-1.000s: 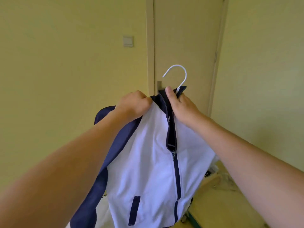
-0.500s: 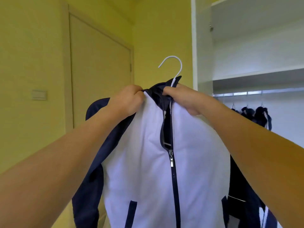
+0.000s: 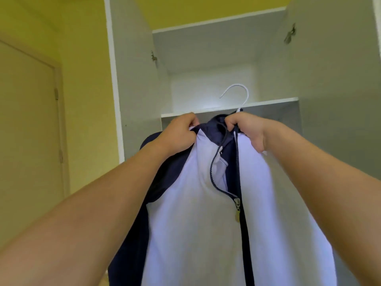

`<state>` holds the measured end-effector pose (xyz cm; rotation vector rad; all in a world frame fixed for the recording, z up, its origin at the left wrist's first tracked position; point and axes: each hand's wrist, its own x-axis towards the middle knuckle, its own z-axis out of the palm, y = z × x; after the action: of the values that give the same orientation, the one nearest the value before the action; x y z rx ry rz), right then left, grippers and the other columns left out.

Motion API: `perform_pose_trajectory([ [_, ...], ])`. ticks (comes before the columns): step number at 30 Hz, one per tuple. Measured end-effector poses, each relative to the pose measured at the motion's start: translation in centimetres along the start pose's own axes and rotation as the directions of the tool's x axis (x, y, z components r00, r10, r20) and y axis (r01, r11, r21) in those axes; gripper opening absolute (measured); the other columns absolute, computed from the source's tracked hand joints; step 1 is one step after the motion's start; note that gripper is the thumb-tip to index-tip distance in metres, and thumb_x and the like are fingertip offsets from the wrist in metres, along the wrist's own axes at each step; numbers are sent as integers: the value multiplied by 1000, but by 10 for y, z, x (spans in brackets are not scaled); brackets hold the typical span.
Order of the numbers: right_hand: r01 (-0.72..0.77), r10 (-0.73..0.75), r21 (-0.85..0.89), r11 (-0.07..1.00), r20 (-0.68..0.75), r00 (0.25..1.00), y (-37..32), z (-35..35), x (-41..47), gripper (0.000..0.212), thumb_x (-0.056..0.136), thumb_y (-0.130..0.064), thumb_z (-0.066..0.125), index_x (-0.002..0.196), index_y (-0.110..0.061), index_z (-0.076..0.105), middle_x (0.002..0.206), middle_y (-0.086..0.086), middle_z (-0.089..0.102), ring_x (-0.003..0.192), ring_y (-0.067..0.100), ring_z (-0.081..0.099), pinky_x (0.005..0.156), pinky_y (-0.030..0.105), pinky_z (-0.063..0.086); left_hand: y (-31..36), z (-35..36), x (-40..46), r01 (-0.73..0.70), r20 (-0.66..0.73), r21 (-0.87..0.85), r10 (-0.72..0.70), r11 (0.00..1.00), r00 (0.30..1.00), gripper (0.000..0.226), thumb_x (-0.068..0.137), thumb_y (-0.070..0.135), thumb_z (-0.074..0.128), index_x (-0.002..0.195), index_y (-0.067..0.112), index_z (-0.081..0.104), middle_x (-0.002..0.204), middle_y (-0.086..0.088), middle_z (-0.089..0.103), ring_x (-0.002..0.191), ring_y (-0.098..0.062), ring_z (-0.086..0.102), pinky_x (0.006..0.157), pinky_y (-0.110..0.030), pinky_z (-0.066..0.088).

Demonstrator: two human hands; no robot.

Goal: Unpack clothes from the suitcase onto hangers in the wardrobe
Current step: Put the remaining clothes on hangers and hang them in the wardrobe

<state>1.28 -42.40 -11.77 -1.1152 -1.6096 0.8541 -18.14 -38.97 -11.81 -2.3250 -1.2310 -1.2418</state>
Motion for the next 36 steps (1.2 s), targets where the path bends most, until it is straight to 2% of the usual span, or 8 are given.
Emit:
perform_pose_trajectory([
  [5, -90, 92, 17, 996, -164, 982, 50, -54, 37, 16, 62, -15, 54, 66, -18, 39, 80, 4, 37, 78, 23, 32, 70, 29, 30, -8, 86, 39, 158, -42, 240, -152, 958, 987, 25, 84, 21, 59, 108, 27, 53, 120, 2, 42, 116, -23, 36, 87, -28, 20],
  [9, -148, 155, 53, 988, -212, 965, 95, -89, 87, 22, 51, -16, 52, 67, -17, 38, 82, 6, 39, 79, 24, 35, 71, 32, 31, -36, 149, 50, 280, 174, 74, -289, 957, 942, 24, 83, 23, 60, 105, 27, 52, 114, 3, 46, 112, -24, 45, 89, -33, 36],
  [14, -194, 217, 108, 975, -270, 938, 133, -96, 148, 5, 68, -7, 43, 69, -12, 42, 68, 9, 44, 62, 26, 40, 63, 27, 34, -70, 221, 46, 382, 683, -50, -248, 923, 687, 30, 88, 32, 62, 117, 26, 57, 118, 9, 55, 111, -12, 53, 93, -27, 43],
  [19, -292, 330, 188, 938, -217, 919, 158, -104, 227, 14, 71, -10, 44, 81, -7, 52, 68, 13, 57, 59, 27, 54, 72, 32, 45, -120, 281, 84, 376, 839, -13, -195, 927, 509, 14, 94, 16, 51, 88, 22, 40, 85, 9, 32, 68, -6, 29, 62, -21, 26],
  [22, -343, 380, 244, 907, -123, 917, 158, -114, 272, 21, 78, -7, 37, 89, -3, 55, 76, 19, 60, 49, 28, 57, 64, 32, 51, -149, 308, 127, 397, 849, -23, -191, 917, 493, 22, 94, 11, 48, 86, 27, 36, 83, 7, 29, 66, -7, 24, 62, -23, 22],
  [24, -337, 377, 278, 900, -103, 921, 151, -117, 300, 33, 76, -6, 36, 105, -9, 52, 88, 22, 55, 53, 29, 57, 58, 32, 54, -159, 318, 155, 440, 856, -59, -181, 896, 484, 13, 94, 12, 50, 102, 21, 46, 95, 2, 39, 77, -12, 38, 72, -25, 32],
  [27, -335, 396, 299, 894, -173, 902, 131, -117, 345, 30, 79, -4, 38, 107, -13, 47, 77, 18, 51, 45, 25, 54, 51, 29, 52, -155, 310, 194, 517, 867, -111, -172, 849, 468, 43, 95, 13, 51, 137, 21, 48, 132, 4, 47, 121, -17, 46, 99, -28, 38],
  [36, -560, 617, 284, 779, -180, 766, 95, -90, 431, 10, 87, -12, 51, 80, -6, 52, 85, 19, 59, 80, 33, 60, 94, 42, 51, -138, 246, 217, 793, 954, -154, -121, 590, 275, 41, 83, 45, 58, 122, 36, 57, 123, 12, 56, 115, -10, 53, 95, -33, 43],
])
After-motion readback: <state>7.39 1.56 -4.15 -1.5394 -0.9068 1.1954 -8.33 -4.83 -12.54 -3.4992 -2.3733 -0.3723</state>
